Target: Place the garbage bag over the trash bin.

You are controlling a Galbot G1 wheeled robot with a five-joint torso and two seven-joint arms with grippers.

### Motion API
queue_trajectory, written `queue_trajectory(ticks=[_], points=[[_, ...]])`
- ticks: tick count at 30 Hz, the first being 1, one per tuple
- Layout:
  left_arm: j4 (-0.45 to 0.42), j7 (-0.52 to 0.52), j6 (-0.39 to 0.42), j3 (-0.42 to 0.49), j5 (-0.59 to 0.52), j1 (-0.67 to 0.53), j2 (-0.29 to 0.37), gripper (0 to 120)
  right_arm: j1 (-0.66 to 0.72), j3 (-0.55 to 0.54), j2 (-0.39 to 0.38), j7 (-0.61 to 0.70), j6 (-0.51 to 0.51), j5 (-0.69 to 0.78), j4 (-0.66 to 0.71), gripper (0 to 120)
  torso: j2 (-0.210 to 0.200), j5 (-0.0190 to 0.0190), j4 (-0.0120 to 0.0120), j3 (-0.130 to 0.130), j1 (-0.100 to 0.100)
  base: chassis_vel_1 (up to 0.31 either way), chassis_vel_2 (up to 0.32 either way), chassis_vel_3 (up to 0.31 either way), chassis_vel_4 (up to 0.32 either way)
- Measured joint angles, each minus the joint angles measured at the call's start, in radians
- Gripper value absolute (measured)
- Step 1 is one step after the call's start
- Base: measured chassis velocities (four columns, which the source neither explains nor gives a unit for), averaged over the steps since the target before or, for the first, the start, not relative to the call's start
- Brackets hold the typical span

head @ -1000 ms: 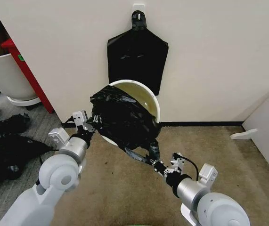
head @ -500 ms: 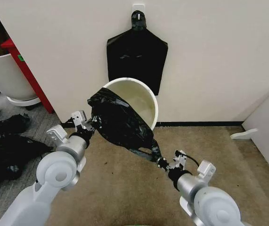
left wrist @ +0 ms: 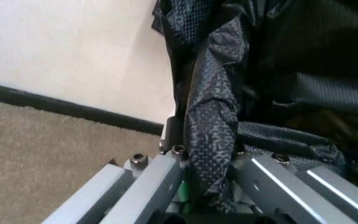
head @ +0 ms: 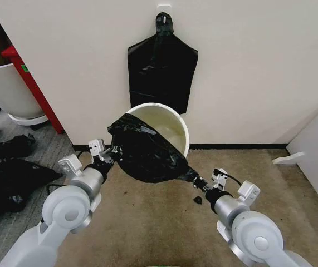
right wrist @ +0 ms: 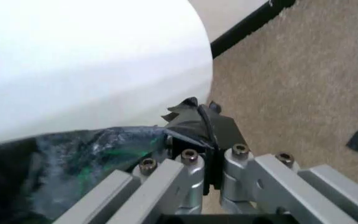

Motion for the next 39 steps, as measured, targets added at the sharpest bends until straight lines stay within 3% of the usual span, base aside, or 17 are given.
queue_trajectory(ticks=[11, 17, 29, 35, 36, 39], points=[[0.036, 0.115, 0.002, -0.007, 0.124, 0.066, 0.003, 0, 0.0, 0.047, -0.019, 0.041, -0.007, 0.002, 0.007, 0, 0.0, 0.0, 0.0, 0.0, 0.0, 0.0, 0.0, 0.0, 0.0], [0.03, 0.106, -0.003, -0.005, 0.114, 0.068, -0.008, 0, -0.013, 0.046, -0.023, 0.049, -0.048, 0.002, 0.02, 0, 0.0, 0.0, 0.0001, 0.0, 0.0, 0.0, 0.0, 0.0, 0.0], [0.069, 0.012, -0.055, 0.018, 0.09, -0.019, -0.027, 0, -0.097, 0.012, -0.056, 0.049, -0.147, -0.119, 0.119, 39, 0.0, 0.0, 0.0, 0.0, 0.0, 0.0, 0.0, 0.0, 0.0], [0.075, -0.015, -0.041, 0.017, 0.006, -0.054, -0.027, 0, -0.155, 0.02, -0.071, -0.01, -0.18, -0.222, 0.127, 66, 0.0, -0.0001, -0.0001, 0.0, 0.0, 0.0, 0.0, 0.0, 0.0], [0.075, -0.015, -0.041, 0.017, 0.006, -0.054, -0.027, 0, -0.155, 0.02, -0.071, -0.01, -0.18, -0.222, 0.127, 66, 0.0, -0.0001, -0.0001, 0.0, 0.0, 0.0, 0.0, 0.0, 0.0], [0.076, -0.031, -0.019, 0.005, -0.081, -0.072, -0.016, 0, -0.167, 0.029, -0.063, -0.047, -0.182, -0.241, 0.104, 78, 0.0, 0.0001, 0.0, 0.0, 0.0, 0.0, 0.0, 0.0, 0.0]])
